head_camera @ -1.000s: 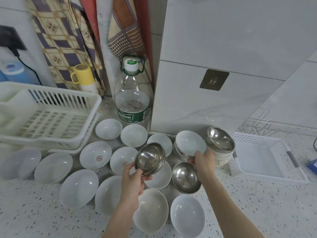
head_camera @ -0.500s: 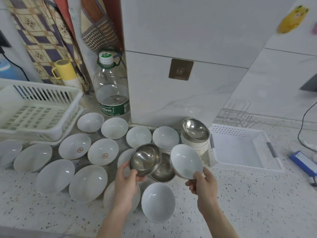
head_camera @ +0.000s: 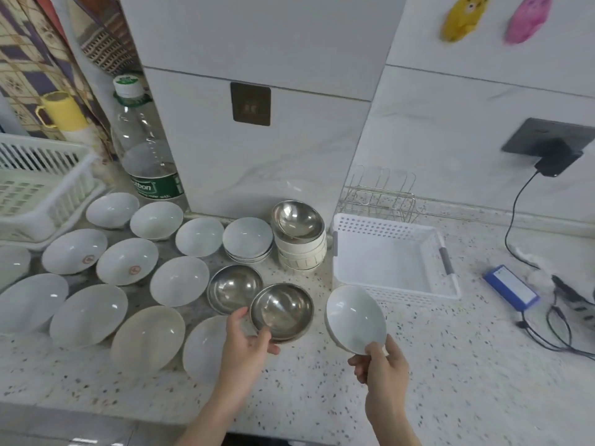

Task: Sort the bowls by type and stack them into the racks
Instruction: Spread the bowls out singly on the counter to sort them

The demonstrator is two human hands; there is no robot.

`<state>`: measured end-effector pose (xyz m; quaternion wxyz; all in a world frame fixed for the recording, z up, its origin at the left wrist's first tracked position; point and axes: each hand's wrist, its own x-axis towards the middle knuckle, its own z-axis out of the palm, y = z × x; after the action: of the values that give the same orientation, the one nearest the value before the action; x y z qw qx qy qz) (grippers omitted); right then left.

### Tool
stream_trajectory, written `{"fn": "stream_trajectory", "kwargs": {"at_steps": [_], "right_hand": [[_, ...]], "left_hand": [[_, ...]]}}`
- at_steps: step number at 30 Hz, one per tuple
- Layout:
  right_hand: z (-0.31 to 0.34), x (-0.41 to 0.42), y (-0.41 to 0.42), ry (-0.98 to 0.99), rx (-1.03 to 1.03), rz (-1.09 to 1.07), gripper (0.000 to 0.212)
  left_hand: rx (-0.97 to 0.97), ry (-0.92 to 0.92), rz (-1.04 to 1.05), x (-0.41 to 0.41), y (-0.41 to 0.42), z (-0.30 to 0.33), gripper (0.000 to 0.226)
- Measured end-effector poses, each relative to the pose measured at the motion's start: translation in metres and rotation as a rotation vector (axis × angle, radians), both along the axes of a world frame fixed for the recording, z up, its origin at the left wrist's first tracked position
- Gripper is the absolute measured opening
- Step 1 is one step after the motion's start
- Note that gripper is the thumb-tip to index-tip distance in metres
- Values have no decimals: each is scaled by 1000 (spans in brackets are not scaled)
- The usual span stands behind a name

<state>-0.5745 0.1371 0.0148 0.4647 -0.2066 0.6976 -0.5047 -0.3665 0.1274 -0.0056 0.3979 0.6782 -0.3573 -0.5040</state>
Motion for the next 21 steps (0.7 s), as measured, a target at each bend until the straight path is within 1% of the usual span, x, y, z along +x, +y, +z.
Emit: {"fn": "stream_trajectory", "kwargs": {"at_steps": [6, 9, 11, 14, 16, 21], "right_hand": [[-5, -21, 3, -32, 4, 30, 38], [-7, -28, 5, -41, 10, 72, 43], [-9, -31, 6, -42, 19, 94, 46], [-12, -33, 4, -44, 26, 141, 46], [-14, -33, 3, -47, 26, 166, 47], [-17, -32, -1, -47, 25, 209, 45]], "left_hand": [[59, -33, -14, -26, 4, -10, 57], [117, 5, 27, -35, 0, -16, 57], [151, 63, 62, -41, -3, -20, 49], [158, 108, 113, -46, -10, -25, 19], [161, 102, 138, -48, -17, -28, 8], [160, 60, 170, -51, -31, -34, 17]]}}
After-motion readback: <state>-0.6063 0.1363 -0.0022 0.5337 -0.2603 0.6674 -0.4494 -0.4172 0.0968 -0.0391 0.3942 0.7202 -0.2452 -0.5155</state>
